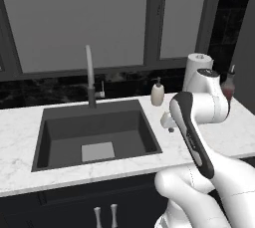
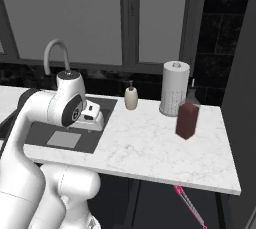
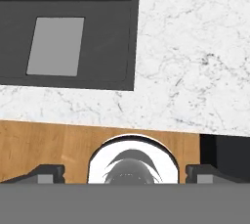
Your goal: Pick the tongs from the drawer and place it on the counter.
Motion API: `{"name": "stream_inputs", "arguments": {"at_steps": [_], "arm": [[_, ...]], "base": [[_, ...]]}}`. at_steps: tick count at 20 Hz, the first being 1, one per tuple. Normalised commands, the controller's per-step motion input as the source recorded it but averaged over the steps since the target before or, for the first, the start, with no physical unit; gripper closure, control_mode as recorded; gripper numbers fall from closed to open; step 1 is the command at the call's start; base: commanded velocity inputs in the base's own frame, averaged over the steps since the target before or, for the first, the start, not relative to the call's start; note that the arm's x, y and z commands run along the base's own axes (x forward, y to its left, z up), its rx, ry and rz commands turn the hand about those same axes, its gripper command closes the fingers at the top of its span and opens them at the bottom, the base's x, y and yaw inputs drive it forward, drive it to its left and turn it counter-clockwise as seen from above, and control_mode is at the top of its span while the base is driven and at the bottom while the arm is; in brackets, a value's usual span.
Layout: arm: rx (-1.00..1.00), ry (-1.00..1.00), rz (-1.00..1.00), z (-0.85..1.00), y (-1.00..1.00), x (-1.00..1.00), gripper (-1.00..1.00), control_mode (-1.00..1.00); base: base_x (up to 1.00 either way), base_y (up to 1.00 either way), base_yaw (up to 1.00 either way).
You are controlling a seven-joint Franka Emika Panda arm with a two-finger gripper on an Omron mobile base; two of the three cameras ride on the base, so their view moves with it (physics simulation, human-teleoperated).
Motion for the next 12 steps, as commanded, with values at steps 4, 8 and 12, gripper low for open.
{"name": "stream_inputs", "arguments": {"at_steps": [4, 8, 12], "arm": [[0.00, 0.00, 0.00, 0.00, 0.00, 0.00, -1.00, 1.00], [0.00, 0.00, 0.00, 0.00, 0.00, 0.00, -1.00, 1.00], [0.00, 0.00, 0.00, 0.00, 0.00, 0.00, -1.00, 1.00]], "base": [[-0.46, 0.00, 0.00], [-0.72, 0.00, 0.00], [-0.64, 0.00, 0.00]]}}
